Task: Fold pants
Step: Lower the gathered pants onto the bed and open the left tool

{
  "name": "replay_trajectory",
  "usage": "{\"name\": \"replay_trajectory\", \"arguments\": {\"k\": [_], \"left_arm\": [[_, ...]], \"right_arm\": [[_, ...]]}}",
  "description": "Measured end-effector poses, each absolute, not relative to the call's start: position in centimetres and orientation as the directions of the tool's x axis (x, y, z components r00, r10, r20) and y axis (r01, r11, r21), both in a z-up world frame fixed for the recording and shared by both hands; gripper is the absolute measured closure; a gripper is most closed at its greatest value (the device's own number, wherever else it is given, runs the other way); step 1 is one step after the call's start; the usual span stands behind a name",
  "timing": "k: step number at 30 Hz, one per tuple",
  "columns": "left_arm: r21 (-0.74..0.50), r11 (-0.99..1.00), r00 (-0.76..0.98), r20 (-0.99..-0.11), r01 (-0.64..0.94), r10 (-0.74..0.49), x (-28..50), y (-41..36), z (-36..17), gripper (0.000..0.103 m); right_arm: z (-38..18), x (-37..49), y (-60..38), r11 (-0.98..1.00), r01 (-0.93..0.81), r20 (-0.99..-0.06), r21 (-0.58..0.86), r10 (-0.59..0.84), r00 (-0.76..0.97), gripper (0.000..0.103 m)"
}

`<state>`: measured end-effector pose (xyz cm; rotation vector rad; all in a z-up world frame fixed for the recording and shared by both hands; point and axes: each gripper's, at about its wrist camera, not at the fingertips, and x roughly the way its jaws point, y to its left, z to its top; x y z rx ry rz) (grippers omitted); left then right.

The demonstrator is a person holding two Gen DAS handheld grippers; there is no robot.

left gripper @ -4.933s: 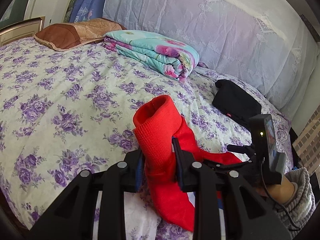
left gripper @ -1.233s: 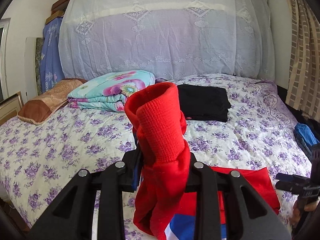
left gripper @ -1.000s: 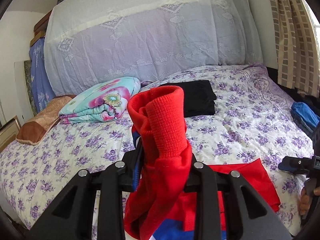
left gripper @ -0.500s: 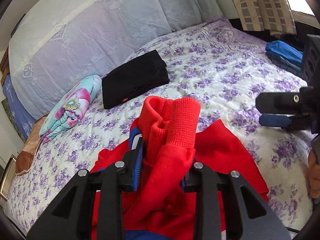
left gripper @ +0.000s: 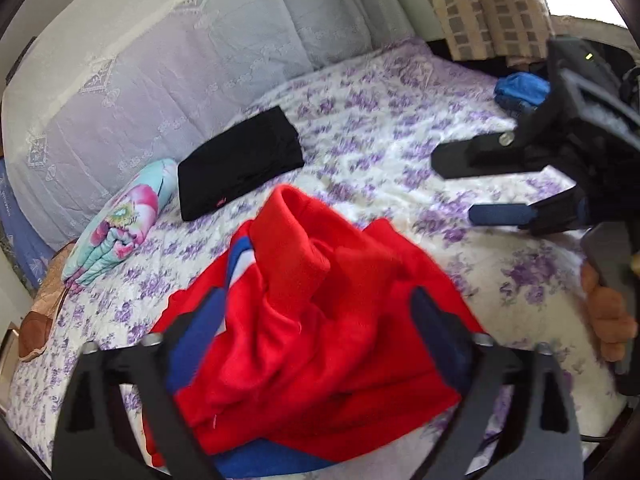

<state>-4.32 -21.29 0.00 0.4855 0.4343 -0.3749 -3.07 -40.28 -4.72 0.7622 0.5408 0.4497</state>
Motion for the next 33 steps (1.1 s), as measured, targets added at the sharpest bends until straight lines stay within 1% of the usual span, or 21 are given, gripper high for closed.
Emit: {"name": "replay_trajectory", "arguments": {"k": [1,3,5,8,12,16,19,21,24,26,28,31,33], "left_arm": [[0.379,0.813,0.858,-0.443,0.441,-0.259,-5.2,-21.3,0.3,0.006],[0.427,0.788,0.873,-0.405,0.444,-0.272,-6.3,-21.5,0.7,0.006],[0.418,0.802,0.884,-0.383,0.426,-0.270,-6.6,-20.7,1.4,0.006],[0.328,0.856,0.877,-0.408,0.399,-0.253,-5.6,-17.7,2.4,0.006],[0.202,0.935,0.880,-0.440,0.291,-0.178,-3.7,-11.6,3.1,0.006],[0.050,0.985,0.865,-0.488,0.166,-0.121,-2.0,-4.7,2.9,0.005],[-0.094,0.992,0.842,-0.525,0.089,-0.125,-1.3,0.3,1.9,0.005],[-0.179,0.983,0.821,-0.553,0.049,-0.142,-0.8,2.8,1.0,0.005],[-0.265,0.964,0.794,-0.585,0.007,-0.167,-0.1,5.2,-0.7,0.005],[-0.300,0.954,0.778,-0.599,-0.002,-0.187,0.3,6.0,-1.7,0.005],[-0.309,0.951,0.768,-0.611,-0.005,-0.194,0.4,6.3,-2.6,0.005],[-0.301,0.954,0.756,-0.626,-0.006,-0.193,0.7,6.4,-3.6,0.005],[-0.301,0.954,0.744,-0.638,-0.006,-0.197,1.1,6.5,-4.2,0.005]], "right_arm": [[-4.7,-3.1,-40.3,0.644,-0.184,-0.294,0.743,0.561,0.774,0.004],[-4.7,-3.0,-40.3,0.646,-0.183,-0.296,0.741,0.559,0.775,0.004],[-4.7,-3.0,-40.1,0.652,-0.184,-0.297,0.735,0.554,0.777,0.004],[-4.3,-3.1,-39.5,0.674,-0.206,-0.297,0.709,0.552,0.779,0.004],[-2.6,-4.0,-37.1,0.717,-0.317,-0.280,0.621,0.581,0.764,0.004],[-0.3,-5.5,-33.1,0.739,-0.441,-0.274,0.510,0.625,0.731,0.016],[0.2,-5.8,-30.0,0.764,-0.474,-0.341,0.437,0.629,0.699,0.023],[0.1,-5.5,-28.6,0.797,-0.460,-0.387,0.391,0.596,0.704,0.023],[0.2,-4.5,-27.6,0.843,-0.418,-0.444,0.340,0.535,0.719,0.025],[0.6,-4.0,-27.5,0.873,-0.379,-0.461,0.308,0.485,0.743,0.025],[0.8,-3.2,-28.0,0.895,-0.343,-0.476,0.286,0.443,0.759,0.025],[-0.3,-1.9,-28.5,0.878,-0.320,-0.516,0.357,0.471,0.716,0.025],[-1.1,-1.5,-27.8,0.879,-0.331,-0.548,0.342,0.473,0.690,0.025]]}}
